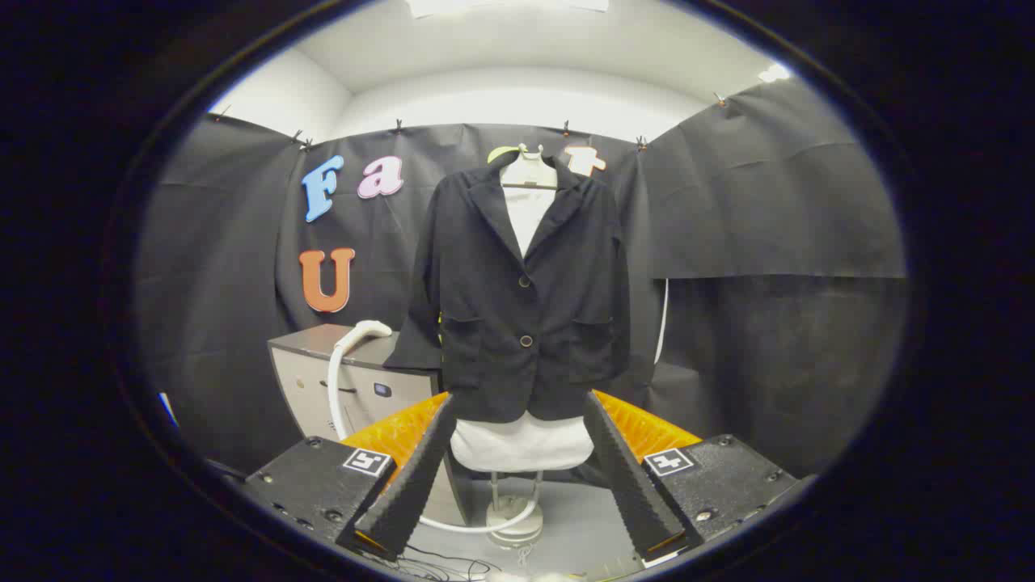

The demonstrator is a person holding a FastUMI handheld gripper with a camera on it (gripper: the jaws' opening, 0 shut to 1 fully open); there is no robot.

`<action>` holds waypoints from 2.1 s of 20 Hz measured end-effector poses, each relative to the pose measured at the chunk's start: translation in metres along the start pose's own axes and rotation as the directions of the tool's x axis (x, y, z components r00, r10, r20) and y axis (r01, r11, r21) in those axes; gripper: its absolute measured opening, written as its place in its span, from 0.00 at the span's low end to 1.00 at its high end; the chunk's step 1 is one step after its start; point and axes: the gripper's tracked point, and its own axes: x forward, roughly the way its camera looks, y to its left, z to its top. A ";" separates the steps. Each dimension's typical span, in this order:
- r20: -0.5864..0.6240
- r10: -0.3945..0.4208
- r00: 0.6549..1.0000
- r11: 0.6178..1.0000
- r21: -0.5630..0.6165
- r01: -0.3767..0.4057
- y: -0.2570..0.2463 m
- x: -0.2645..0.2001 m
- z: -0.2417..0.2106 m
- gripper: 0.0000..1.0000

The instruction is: Iron the clothes twice with a garment steamer, once on the left side and once on the right side.

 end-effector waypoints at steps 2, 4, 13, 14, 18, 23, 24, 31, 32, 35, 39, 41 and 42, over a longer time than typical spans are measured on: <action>0.000 0.008 1.000 1.000 0.004 -0.008 0.003 -0.002 0.004 0.99; -0.003 0.006 1.000 1.000 0.005 -0.006 0.013 -0.001 0.006 0.99; -0.030 0.019 0.999 1.000 -0.003 -0.019 0.033 0.005 0.002 0.99; -0.029 0.019 0.999 1.000 -0.004 -0.019 0.035 0.005 0.002 0.99; -0.042 0.035 0.998 0.999 -0.002 -0.035 0.046 0.008 0.001 0.99; -0.046 0.040 0.998 0.999 -0.017 -0.041 0.067 0.030 0.017 0.99; -0.039 0.050 0.998 0.999 -0.015 -0.050 0.078 0.035 0.025 0.99; -0.003 0.119 0.993 0.993 0.017 -0.119 0.155 0.106 0.077 0.99; -0.010 0.132 0.991 0.991 0.023 -0.132 0.169 0.120 0.081 0.99; -0.021 0.178 0.984 0.983 0.037 -0.178 0.210 0.166 0.096 0.98; -0.065 0.244 0.968 0.970 0.033 -0.243 0.269 0.234 0.101 0.99; -0.084 0.274 0.958 0.962 0.031 -0.272 0.297 0.267 0.101 0.99; -0.105 0.289 0.952 0.957 0.025 -0.288 0.311 0.285 0.094 0.99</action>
